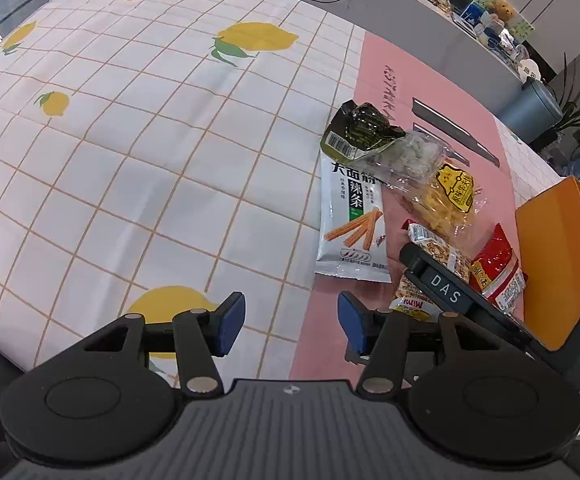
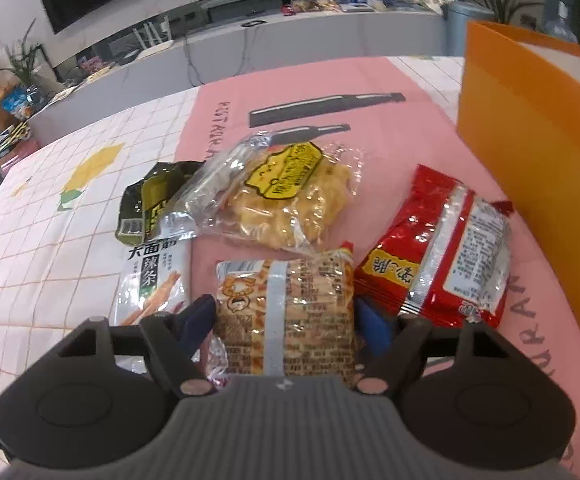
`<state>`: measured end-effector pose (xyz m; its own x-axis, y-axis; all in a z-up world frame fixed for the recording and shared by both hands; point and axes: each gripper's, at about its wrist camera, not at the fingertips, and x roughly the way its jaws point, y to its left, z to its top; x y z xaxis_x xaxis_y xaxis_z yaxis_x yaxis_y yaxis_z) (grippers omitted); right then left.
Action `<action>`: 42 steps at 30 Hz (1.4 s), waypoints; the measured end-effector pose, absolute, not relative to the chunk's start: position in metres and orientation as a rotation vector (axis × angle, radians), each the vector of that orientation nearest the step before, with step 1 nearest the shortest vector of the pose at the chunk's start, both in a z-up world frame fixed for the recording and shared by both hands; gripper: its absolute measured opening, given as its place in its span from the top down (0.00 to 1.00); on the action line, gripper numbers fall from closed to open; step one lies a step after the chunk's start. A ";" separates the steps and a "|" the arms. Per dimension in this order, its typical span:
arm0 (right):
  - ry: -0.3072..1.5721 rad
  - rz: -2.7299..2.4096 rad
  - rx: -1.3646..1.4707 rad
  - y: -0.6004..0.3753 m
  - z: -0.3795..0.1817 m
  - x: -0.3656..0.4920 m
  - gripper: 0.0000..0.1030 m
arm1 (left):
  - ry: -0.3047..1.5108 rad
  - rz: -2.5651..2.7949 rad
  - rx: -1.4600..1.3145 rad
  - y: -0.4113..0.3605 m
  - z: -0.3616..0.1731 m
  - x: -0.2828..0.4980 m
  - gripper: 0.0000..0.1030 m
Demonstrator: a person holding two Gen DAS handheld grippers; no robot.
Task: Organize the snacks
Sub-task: 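Move both grippers back over the snack pile beside the box, then grasp the brown cake bag with the right gripper while the left grasps the spicy-strip bag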
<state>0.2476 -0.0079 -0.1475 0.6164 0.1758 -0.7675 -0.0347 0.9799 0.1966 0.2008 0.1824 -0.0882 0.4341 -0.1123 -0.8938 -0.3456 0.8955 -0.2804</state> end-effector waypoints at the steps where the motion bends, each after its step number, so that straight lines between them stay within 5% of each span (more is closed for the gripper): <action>1: 0.893 0.126 0.161 -0.007 -0.148 0.247 0.29 | 1.124 0.156 -0.465 0.183 -0.088 0.201 0.39; 6: 0.816 0.125 0.099 0.005 -0.156 0.236 0.21 | 1.124 0.160 -0.470 0.184 -0.089 0.201 0.39; 18: 0.658 0.089 -0.007 0.023 -0.174 0.216 0.20 | 1.125 0.155 -0.479 0.184 -0.089 0.200 0.39; 20: 0.654 0.083 -0.011 0.024 -0.174 0.215 0.24 | 1.126 0.153 -0.478 0.183 -0.089 0.200 0.39; 23: 0.636 0.067 -0.029 0.024 -0.173 0.211 0.44 | 1.125 0.153 -0.479 0.182 -0.089 0.199 0.39; 26: 0.628 0.071 -0.068 0.027 -0.171 0.208 0.51 | 1.119 0.152 -0.480 0.182 -0.088 0.199 0.39; 42: 0.639 0.120 -0.003 0.003 -0.170 0.216 0.53 | 0.926 -0.004 -0.540 0.171 -0.091 0.217 0.39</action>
<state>0.2155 0.0027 -0.1702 0.7957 0.1111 -0.5954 -0.1132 0.9930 0.0339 0.2169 0.1713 -0.0914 0.6104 -0.2305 -0.7578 -0.2238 0.8675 -0.4442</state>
